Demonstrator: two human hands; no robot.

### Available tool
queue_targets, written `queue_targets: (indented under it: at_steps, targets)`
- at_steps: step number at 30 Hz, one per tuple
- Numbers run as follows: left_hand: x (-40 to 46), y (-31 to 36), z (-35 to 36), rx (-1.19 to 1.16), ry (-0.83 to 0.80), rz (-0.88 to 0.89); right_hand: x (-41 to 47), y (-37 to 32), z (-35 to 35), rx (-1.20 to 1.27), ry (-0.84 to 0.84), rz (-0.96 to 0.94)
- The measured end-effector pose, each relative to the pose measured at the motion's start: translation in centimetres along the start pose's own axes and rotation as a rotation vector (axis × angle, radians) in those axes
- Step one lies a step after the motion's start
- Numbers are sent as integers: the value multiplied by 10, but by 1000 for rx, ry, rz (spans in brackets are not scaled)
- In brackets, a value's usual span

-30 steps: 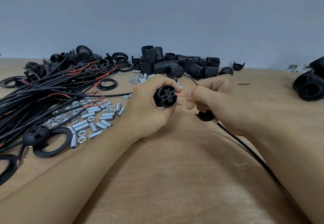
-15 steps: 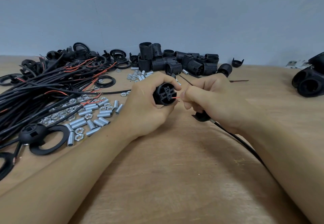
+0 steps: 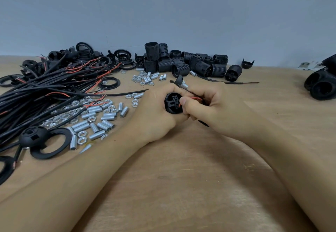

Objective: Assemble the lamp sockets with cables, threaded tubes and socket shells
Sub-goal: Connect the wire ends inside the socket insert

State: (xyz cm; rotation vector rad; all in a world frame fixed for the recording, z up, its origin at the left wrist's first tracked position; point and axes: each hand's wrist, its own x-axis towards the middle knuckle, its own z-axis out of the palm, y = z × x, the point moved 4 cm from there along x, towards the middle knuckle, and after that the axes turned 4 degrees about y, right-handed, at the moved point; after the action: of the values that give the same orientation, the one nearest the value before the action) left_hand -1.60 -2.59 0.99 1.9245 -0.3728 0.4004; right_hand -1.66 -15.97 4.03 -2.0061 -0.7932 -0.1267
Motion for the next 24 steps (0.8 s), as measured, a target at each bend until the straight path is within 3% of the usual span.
queue_targets:
  at_steps: [9, 13, 20, 24]
  targets:
    - [1, -5, 3, 64, -41, -16, -2, 8, 7, -7, -82, 16]
    - [5, -6, 1, 64, -11, -27, -1, 11, 3, 7, 45, 107]
    - [4, -5, -1, 96, 42, -7, 1, 8, -5, -39, 223, -29]
    - [4, -6, -1, 106, 59, -5, 1, 5, -7, -16, 243, -79]
